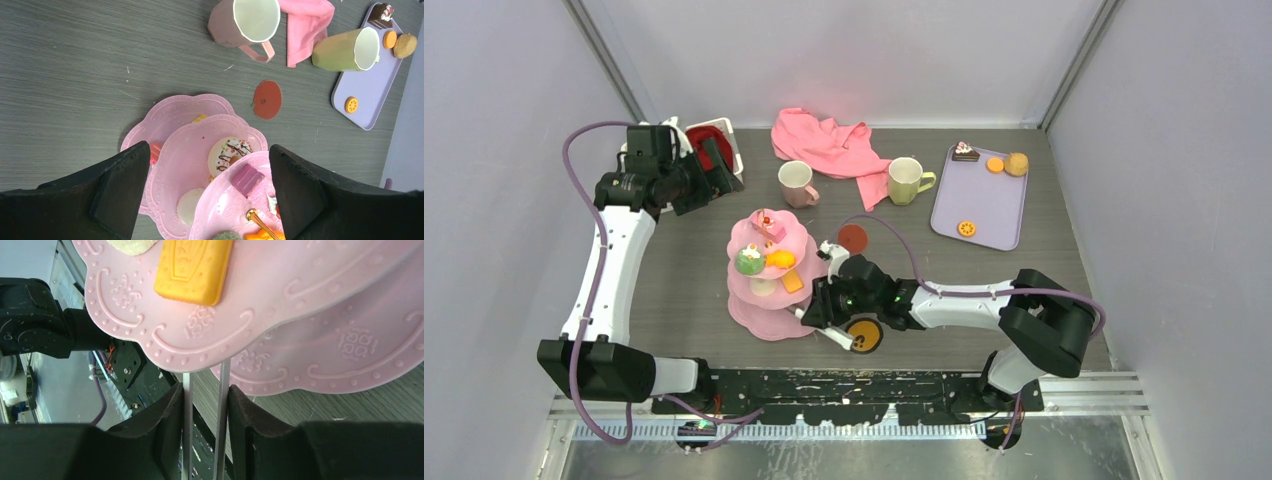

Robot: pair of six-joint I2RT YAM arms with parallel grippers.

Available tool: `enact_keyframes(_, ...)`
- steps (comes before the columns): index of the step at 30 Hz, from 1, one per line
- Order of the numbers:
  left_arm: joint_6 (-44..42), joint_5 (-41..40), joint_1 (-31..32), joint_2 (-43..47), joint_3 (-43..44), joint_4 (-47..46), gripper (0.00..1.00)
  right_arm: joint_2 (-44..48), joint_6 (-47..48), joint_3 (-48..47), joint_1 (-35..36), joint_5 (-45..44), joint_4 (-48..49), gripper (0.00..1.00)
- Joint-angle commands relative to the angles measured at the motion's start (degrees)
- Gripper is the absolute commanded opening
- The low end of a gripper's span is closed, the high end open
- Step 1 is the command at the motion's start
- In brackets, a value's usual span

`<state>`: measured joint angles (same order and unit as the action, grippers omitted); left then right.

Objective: Serve the afternoon tea

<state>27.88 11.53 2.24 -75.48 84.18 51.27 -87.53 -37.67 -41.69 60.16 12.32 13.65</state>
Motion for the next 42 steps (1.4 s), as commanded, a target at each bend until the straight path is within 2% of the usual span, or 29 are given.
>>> enact_keyframes(1, -1.16, -0.02, -0.22, 1.64, -0.07, -1.24, 0.88, 0.54, -0.10, -2.65, 0.41, -0.44, 4.17, 0.41)
enact_keyframes(11, -1.25, 0.07, -0.17, 1.48, -0.33, -1.34, 0.88, 1.98, 0.58, -2.32, 0.44, 0.88, 1.18, 0.51)
enact_keyframes(18, -1.07, 0.15, -0.26, 1.66, -0.62, -1.52, 0.88, 5.08, 1.18, -1.01, 0.54, 0.79, -2.31, 0.55)
enact_keyframes(27, -0.74, 0.46, -0.23, 1.27, -0.52, -1.78, 0.88, 10.13, 7.59, -1.43, 0.52, 4.58, -13.43, 0.58)
enact_keyframes(32, -0.13, 1.10, -0.22, 1.37, -1.01, -2.42, 0.88, 13.13, 8.37, 0.07, 0.55, 3.58, -15.68, 0.58)
enact_keyframes(37, 0.07, 1.31, -0.22, 1.80, -1.38, -2.35, 0.88, 11.40, 9.47, -0.38, 0.52, 2.54, -16.24, 0.57)
enact_keyframes(42, -0.36, 0.77, -0.22, 2.27, -0.89, -1.73, 0.88, 9.56, 13.19, -1.21, 1.45, -2.32, -18.46, 0.59)
